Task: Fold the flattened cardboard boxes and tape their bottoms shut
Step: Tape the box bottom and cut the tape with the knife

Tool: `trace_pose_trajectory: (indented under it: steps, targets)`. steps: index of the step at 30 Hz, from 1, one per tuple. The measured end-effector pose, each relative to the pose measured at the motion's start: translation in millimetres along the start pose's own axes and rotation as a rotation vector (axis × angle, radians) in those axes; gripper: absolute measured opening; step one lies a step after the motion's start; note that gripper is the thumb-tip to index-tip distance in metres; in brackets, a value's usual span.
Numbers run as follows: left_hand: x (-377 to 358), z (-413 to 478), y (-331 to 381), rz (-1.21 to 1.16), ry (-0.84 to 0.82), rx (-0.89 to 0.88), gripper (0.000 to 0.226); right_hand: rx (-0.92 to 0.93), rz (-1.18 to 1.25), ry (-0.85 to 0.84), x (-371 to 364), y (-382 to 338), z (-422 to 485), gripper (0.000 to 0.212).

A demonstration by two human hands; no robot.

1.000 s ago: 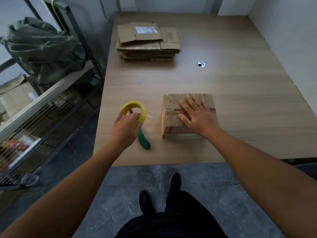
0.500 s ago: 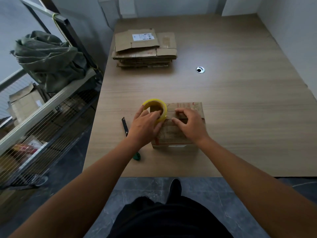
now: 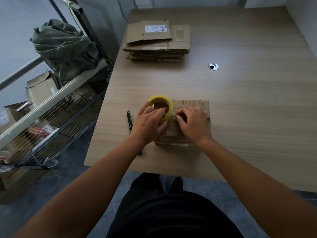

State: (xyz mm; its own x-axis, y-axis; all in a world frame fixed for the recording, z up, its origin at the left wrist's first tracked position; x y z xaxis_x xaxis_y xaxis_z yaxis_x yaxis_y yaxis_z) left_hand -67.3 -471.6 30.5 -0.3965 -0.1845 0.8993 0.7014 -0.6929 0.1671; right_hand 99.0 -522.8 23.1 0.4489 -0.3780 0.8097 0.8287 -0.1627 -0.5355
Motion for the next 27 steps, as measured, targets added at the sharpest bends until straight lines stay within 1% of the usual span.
trace_pose_trajectory:
  steps: [2,4,6,7,9,11,12,14,16,18,20,22,27]
  targets:
    - [0,0,-4,-0.008,0.034,-0.007,0.037,-0.033,0.099,-0.004,3,0,2,0.014]
    - [-1,1,-6,-0.025,0.060,-0.033,0.034,-0.101,0.322,-0.002,10,1,5,0.014]
    - [-2,4,-6,-0.040,0.065,-0.071,0.033,-0.189,0.448,-0.068,18,1,4,0.016]
    - [-3,6,-5,-0.039,0.066,-0.083,0.035,-0.215,0.451,-0.098,23,3,2,0.016]
    - [-3,8,-5,-0.024,0.082,-0.075,0.041,-0.265,0.409,-0.082,38,16,0,0.016]
    - [-2,10,-8,-0.008,0.084,-0.077,0.044,-0.389,0.383,-0.054,52,41,1,0.018]
    - [-3,10,-9,-0.007,0.074,-0.092,0.044,-0.480,0.413,-0.082,56,55,1,0.020]
    - [-4,10,-8,-0.009,0.063,-0.129,0.043,-0.654,0.547,-0.211,55,72,-4,0.021]
    - [-5,12,-3,-0.012,0.069,-0.152,0.044,-0.731,0.638,-0.284,55,78,-9,0.021]
    - [-7,13,0,-0.016,0.102,-0.170,0.045,-0.712,0.617,-0.272,57,80,-10,0.022]
    - [-6,14,0,-0.019,0.130,-0.188,0.046,-0.655,0.530,-0.228,60,80,-8,0.024]
    - [-7,15,2,-0.022,0.147,-0.209,0.046,-0.647,0.530,-0.175,61,86,-8,0.024]
    - [-5,19,2,-0.019,0.088,-0.230,0.053,-0.627,0.567,-0.087,63,92,-3,0.019]
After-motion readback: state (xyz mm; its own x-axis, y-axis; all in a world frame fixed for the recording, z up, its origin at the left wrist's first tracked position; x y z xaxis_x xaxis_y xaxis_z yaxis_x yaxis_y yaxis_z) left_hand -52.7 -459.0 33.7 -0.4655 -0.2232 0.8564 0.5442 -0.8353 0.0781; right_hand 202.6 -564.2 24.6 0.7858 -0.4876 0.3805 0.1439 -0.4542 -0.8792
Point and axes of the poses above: each hand's wrist, its own z-axis towards the middle knuckle, its own x-axis out of the back of the hand, y = z × x, the point moved 5 cm from there along z, towards the middle knuckle, and after that the axes turned 11 degrees about y, right-handed, at the moved point
